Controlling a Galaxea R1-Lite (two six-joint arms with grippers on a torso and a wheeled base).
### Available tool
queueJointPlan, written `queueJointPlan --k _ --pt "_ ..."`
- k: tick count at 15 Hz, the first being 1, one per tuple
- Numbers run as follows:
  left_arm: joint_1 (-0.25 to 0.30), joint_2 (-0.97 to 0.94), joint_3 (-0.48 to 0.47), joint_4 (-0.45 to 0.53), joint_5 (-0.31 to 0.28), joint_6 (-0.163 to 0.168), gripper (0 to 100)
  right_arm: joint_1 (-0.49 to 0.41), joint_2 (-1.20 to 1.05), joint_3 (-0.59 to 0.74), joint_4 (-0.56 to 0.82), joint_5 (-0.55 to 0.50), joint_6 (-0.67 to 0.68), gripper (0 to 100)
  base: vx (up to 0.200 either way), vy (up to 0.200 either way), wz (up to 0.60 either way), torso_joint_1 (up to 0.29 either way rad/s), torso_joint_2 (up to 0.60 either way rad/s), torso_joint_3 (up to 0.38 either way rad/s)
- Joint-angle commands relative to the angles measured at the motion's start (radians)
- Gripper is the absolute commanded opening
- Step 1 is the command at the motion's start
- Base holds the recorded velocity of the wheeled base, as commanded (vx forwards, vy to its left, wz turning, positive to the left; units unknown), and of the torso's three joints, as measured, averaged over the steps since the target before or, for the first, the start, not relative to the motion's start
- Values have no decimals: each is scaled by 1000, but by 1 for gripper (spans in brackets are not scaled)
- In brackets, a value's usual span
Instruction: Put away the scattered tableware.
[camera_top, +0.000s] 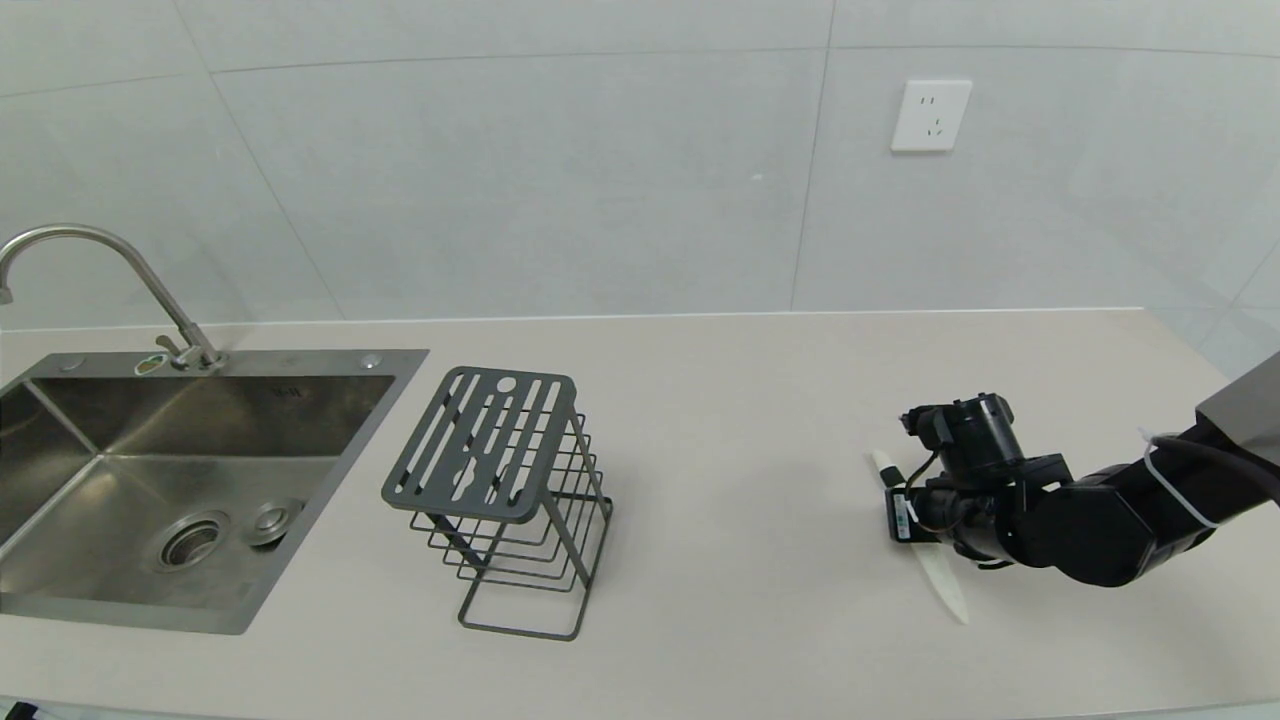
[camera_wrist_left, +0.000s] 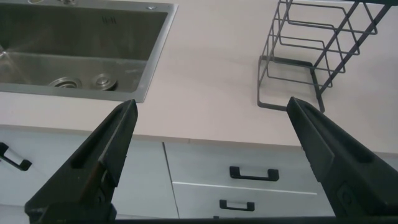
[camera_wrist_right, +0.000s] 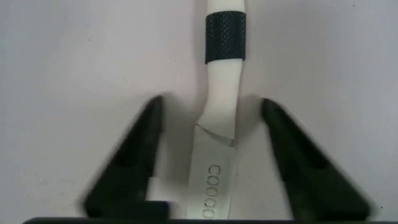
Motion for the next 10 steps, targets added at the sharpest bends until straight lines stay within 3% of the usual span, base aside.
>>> queueJointPlan --k 1,7,10 --pt "0 0 0 0 1 -1 100 3 -2 8 8 4 -1 0 0 0 0 0 0 0" --pt "0 0 0 1 -4 2 100 12 -94 -38 0 7 -16 0 0 0 0 0 0 0" --pt "0 0 0 1 -4 5 100 -29 -180 -73 0 47 -78 0 0 0 0 0 0 0"
